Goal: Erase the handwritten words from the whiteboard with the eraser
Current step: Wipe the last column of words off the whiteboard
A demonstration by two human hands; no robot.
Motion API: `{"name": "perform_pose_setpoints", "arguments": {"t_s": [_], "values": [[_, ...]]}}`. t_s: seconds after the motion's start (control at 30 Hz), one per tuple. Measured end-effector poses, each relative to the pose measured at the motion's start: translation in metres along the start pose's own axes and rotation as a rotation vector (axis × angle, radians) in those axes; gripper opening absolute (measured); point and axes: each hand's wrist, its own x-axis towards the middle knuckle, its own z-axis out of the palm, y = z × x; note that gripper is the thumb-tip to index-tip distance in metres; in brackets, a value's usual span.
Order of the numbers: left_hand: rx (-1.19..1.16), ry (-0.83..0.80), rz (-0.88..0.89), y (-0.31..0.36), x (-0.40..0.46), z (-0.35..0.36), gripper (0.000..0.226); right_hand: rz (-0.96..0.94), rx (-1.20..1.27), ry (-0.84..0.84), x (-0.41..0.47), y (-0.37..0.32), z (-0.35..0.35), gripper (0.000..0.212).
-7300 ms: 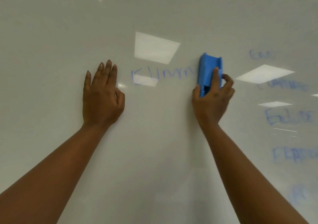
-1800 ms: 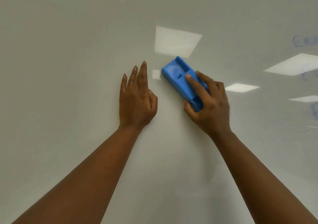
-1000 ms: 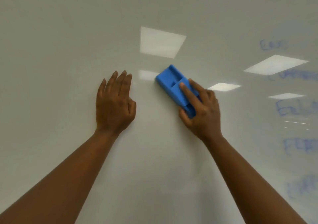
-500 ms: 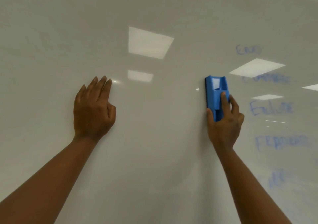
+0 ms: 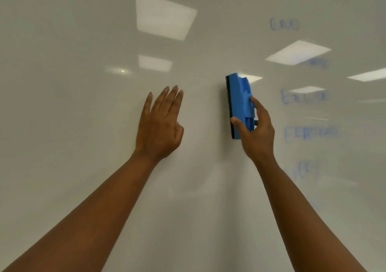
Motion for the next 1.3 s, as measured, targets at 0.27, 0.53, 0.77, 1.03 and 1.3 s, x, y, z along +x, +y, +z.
{"name": "perform_pose_setpoints", "arguments": {"t_s": [0.27, 0.53, 0.77, 1.03, 1.3], "values": [[-0.073, -0.071, -0.037, 0.030, -0.024, 0.023, 0.064, 0.374, 0.361, 0.119, -0.077, 0.019, -0.049, 0.058], [0.029, -0.119, 0.145, 0.040, -0.054, 0.052, 0.061, 0.567, 0.357, 0.112, -0.138, 0.027, -0.043, 0.073], [0.164, -0.124, 0.180, 0.040, -0.061, 0.061, 0.062, 0.692, 0.389, 0.125, -0.179, 0.039, -0.039, 0.066], [0.206, -0.135, 0.172, 0.041, -0.062, 0.062, 0.061, 0.775, 0.361, 0.135, -0.199, 0.053, -0.039, 0.065], [0.029, -0.042, 0.047, 0.055, -0.061, 0.063, 0.061, 0.742, 0.327, 0.128, -0.173, 0.074, -0.064, 0.069]]}}
